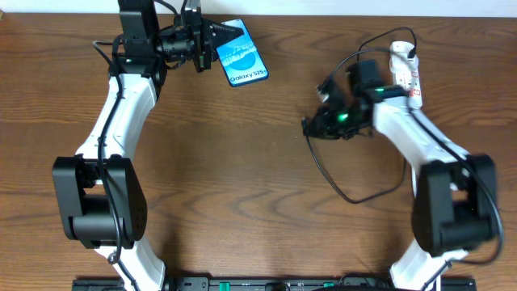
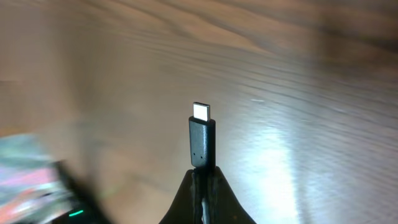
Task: Plug charger to phone and switch on socket
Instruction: 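Lift the cable plug and carry it left toward the phone's bottom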
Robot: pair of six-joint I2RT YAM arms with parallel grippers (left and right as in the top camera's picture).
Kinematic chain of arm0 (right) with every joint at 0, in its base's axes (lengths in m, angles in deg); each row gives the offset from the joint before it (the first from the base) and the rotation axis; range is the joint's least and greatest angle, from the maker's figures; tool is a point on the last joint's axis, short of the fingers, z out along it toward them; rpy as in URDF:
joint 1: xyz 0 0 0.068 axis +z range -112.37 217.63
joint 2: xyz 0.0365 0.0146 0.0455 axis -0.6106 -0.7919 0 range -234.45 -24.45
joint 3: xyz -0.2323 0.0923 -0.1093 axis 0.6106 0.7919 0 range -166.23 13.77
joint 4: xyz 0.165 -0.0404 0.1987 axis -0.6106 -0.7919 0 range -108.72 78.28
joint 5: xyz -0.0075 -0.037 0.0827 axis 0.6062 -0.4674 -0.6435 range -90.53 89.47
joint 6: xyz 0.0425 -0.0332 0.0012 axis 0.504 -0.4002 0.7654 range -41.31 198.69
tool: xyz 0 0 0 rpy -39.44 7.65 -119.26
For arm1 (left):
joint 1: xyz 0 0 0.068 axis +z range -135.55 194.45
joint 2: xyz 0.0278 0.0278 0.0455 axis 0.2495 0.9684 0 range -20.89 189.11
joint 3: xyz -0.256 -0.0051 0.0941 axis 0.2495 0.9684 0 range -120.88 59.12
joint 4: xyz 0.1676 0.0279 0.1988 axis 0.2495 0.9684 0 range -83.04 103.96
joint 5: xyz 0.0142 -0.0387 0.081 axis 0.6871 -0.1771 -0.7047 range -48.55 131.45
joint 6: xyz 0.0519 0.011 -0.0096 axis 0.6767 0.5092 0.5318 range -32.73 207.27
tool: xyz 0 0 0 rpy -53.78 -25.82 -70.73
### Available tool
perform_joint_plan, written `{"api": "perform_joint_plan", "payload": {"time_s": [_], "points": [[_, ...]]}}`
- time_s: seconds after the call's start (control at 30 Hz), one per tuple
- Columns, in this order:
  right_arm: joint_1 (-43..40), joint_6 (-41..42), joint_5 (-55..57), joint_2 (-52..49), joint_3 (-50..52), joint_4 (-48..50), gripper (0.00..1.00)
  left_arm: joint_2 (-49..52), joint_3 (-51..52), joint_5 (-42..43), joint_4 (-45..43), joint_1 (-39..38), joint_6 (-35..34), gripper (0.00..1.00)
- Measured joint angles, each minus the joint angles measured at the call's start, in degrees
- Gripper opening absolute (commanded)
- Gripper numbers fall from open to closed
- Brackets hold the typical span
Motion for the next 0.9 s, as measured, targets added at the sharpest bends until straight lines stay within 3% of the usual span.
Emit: {"api": "perform_joint_plan", "payload": {"time_s": [0.37,0.6,0.9], "points": [[0.24,-3.48,-19.28,3.39,-0.02,-0.22,0.01,0.00,0.00,5.11,0.00,0.00,4.52,0.07],[4.24,-4.17,-21.86,3.41,-0.02,1.20,0.01,0.00,0.00,5.46,0.00,0.00,5.60,0.07],[6.03,-3.13,-16.96,8.15,-0.02,1.20,0.01,0.00,-0.02,1.29,0.76,0.00,7.91,0.07]]}}
